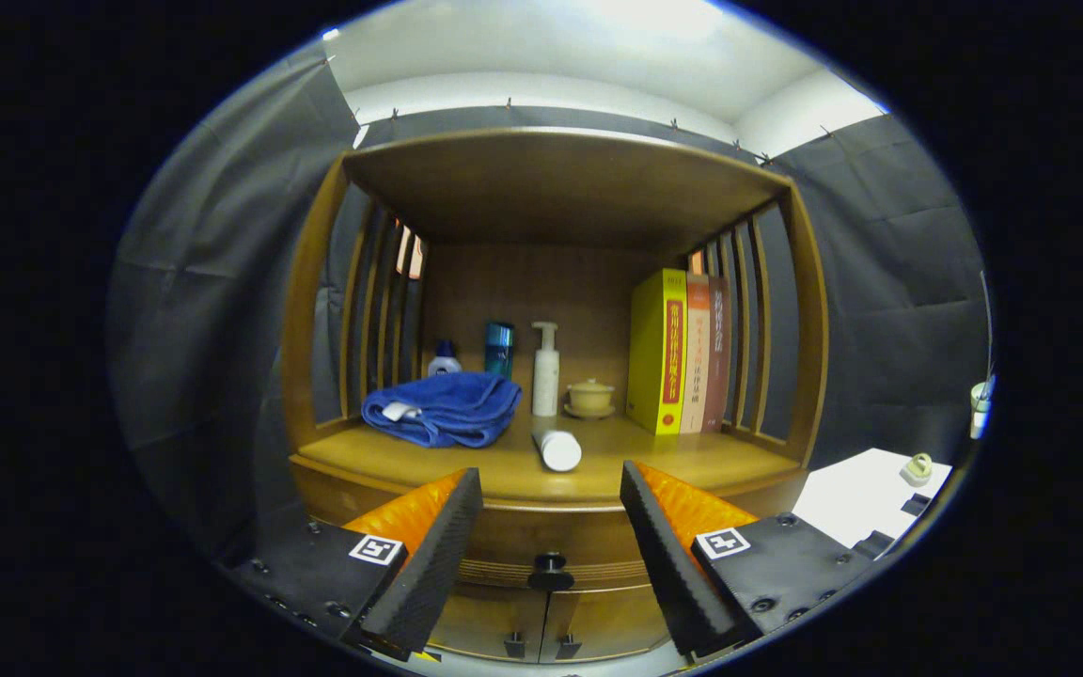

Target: Pull open the drawer, take out the items inside it, and place them on the countertop above the cabinet.

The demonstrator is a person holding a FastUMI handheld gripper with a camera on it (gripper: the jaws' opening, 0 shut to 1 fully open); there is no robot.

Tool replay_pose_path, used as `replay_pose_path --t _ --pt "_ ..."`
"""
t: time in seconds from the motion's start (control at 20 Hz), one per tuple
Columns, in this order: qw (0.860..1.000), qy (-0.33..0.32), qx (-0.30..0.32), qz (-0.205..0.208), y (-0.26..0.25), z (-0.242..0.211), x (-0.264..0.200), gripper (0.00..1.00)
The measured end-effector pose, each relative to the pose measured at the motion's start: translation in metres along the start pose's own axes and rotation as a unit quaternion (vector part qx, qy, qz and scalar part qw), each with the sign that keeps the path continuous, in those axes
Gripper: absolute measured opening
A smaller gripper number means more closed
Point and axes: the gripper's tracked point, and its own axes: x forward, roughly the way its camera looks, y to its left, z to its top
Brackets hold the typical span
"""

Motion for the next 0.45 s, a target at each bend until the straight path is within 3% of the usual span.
replay_pose_path --t 0.45 --pt "0.997 -0.062 0.053 -0.005 -0.030 0.105 -0.057 0.98"
